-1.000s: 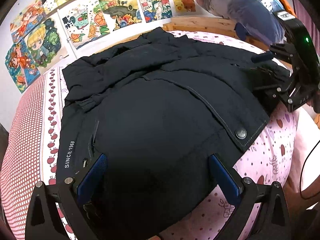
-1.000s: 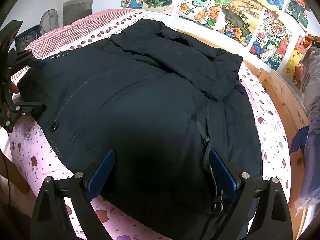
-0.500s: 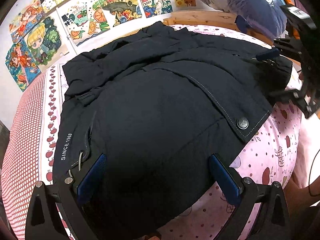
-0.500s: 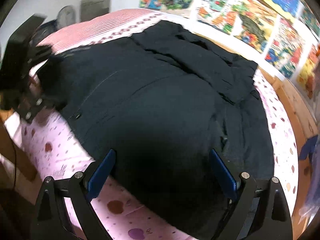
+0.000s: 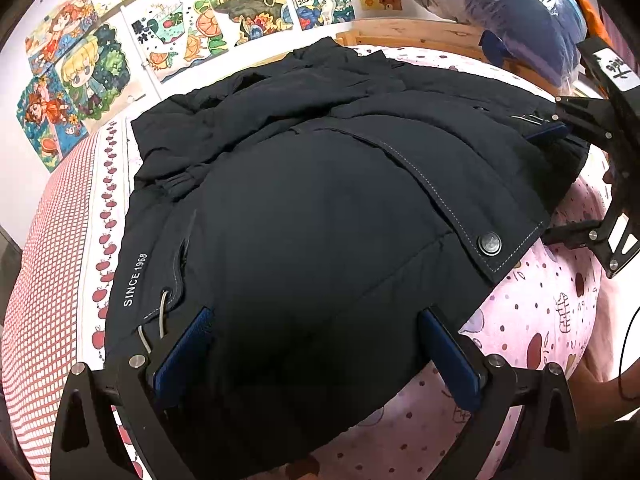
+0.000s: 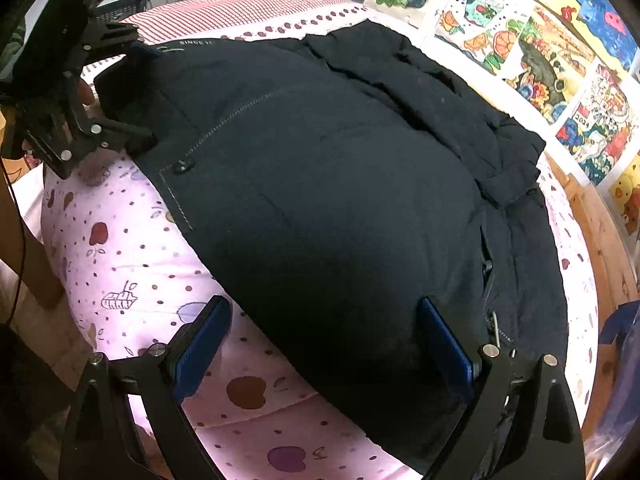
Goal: Fold large clothes
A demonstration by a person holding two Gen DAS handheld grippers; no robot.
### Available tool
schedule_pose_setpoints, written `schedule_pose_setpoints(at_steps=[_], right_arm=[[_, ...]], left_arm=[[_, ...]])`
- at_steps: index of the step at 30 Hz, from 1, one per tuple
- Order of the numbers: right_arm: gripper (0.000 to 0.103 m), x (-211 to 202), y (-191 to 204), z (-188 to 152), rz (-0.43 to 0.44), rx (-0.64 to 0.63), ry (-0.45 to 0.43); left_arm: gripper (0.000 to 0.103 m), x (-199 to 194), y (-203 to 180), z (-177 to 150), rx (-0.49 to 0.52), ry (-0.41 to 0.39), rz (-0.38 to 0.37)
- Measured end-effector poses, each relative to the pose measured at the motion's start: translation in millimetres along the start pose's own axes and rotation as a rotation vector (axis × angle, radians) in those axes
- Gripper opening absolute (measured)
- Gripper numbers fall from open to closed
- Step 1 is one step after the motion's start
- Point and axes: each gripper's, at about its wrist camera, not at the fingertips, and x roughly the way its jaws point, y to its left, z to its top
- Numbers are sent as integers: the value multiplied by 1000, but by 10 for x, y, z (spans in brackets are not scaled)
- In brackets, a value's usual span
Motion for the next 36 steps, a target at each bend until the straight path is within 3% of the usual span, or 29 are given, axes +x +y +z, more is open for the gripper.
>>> schedule_pose_setpoints(at_steps=[8,19,30,36], right_arm=[[92,25,22,-60,-34,2,-4],[95,50,-26,-171,-73,-4,-20],[96,54,-180,-166,-93,70,-15],[96,73,-158,-289,-134,34,-28]], left_arm=[[103,-23,-18,-29,12,-18,-3],[103,-96,-184,-302,184,-85,53],[103,-40,-358,-419,304,-115,201],[103,-103,-517,-493,417,-183,302]])
